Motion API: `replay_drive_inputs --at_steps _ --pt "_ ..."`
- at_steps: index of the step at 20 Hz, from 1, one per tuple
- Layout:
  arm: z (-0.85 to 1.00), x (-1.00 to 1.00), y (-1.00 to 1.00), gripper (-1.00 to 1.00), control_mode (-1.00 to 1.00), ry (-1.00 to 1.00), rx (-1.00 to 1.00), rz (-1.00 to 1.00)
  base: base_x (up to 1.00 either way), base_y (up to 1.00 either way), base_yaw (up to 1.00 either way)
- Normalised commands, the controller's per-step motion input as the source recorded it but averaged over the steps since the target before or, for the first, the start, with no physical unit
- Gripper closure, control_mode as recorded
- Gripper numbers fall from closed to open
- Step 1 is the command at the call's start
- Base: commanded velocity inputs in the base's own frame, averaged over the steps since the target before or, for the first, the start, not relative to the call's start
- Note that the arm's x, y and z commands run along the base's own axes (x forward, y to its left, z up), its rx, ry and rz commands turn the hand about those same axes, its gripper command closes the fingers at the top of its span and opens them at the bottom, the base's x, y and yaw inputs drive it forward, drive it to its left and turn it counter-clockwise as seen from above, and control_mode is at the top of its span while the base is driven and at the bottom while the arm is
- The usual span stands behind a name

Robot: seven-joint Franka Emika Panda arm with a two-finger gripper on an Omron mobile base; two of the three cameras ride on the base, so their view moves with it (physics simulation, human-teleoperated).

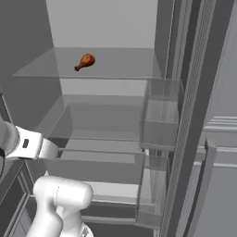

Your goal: Place one lemon and one chicken drumstick in each tupperware on the nearby counter, to pack two identical lunches.

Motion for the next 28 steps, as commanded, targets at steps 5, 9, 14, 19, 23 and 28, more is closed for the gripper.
replay_drive_inputs --at_steps 5,9,14,19,23,28 --pt "0.0 0.0 -0.04 -1.0 -1.0 0.0 0.0 0.02 0.35 -0.01 0.25" --pt "0.06 0.01 -0.12 -1.0 -1.0 -0.18 -0.02 0.0 0.0 0.0 0.0" --pt "0.58 0.01 0.02 -1.0 -1.0 -0.35 -0.06 0.03 0.0 0.0 0.0" --pt "0.77 0.3 0.0 -1.0 -1.0 -0.15 -0.01 0.02 0.0 0.0 0.0" --pt "0.51 0.56 0.03 -1.0 -1.0 0.06 0.06 -0.02 0.0 0.0 0.0" --pt "0.37 0.77 0.07 -1.0 -1.0 0.07 0.0 -0.01 0.0 0.0 0.0"
